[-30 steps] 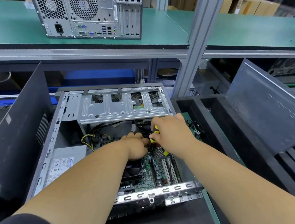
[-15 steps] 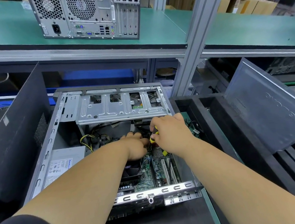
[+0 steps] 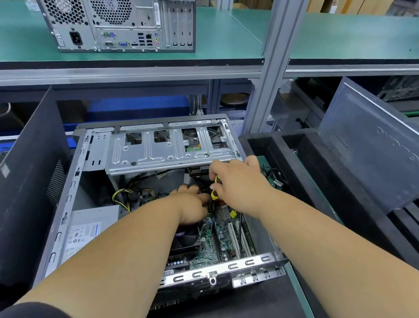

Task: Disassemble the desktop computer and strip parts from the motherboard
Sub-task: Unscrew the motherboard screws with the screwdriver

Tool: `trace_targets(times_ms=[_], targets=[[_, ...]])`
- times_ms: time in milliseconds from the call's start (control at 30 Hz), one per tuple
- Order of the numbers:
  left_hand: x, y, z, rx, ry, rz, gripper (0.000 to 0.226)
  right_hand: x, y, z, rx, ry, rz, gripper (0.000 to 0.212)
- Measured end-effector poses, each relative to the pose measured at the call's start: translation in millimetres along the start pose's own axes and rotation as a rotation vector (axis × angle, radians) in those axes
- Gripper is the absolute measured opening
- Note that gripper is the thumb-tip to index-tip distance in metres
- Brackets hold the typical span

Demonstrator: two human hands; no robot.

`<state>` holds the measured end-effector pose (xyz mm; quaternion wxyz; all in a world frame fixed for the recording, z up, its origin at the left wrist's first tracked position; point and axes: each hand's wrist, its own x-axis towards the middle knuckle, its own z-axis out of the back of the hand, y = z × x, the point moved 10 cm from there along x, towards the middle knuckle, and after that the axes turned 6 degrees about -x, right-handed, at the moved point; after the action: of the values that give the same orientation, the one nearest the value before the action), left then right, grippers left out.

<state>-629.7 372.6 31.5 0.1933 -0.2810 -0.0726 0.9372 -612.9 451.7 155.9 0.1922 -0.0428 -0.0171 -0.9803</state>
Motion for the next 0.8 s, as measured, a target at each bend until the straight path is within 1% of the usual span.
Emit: trace_targets(times_ms=[133, 233, 267, 333, 367, 433, 533, 600, 700, 800], targets=[[-1, 0, 1, -0.022, -0.005, 0.005, 0.048, -2, 2, 2, 0.0, -0.01, 0.01, 0.013], [-4, 0, 4, -0.073, -0.012, 0.009, 0.057, -1, 1, 1, -0.024, -0.022, -0.015, 0.028], [-6, -1, 9, -0.103, -0.037, 0.009, 0.061, -1, 1, 1, -0.037, -0.028, -0.017, 0.029], [-11, -3, 22, -0.202, -0.107, -0.002, 0.068, 0, 0, 1, -0.05, -0.04, -0.019, 0.025], [-13, -5, 28, -0.263, -0.136, -0.019, 0.068, -1, 0, 2, -0.043, -0.05, -0.021, 0.022], [-19, -11, 37, -0.373, -0.171, -0.076, 0.062, -1, -2, 4, -0.002, -0.07, -0.034, 0.018], [-30, -18, 46, -0.54, -0.206, -0.168, 0.042, -1, -5, 8, 0.062, -0.08, -0.052, 0.015], [-35, -19, 53, -0.618, -0.236, -0.192, 0.038, -1, -5, 10, 0.088, -0.083, -0.047, 0.014], [-38, -16, 60, -0.641, -0.279, -0.183, 0.031, -3, -3, 10, 0.137, -0.068, -0.038, 0.023], [-39, -18, 62, -0.621, -0.311, -0.185, 0.021, -3, -3, 13, 0.214, -0.075, -0.041, 0.022]])
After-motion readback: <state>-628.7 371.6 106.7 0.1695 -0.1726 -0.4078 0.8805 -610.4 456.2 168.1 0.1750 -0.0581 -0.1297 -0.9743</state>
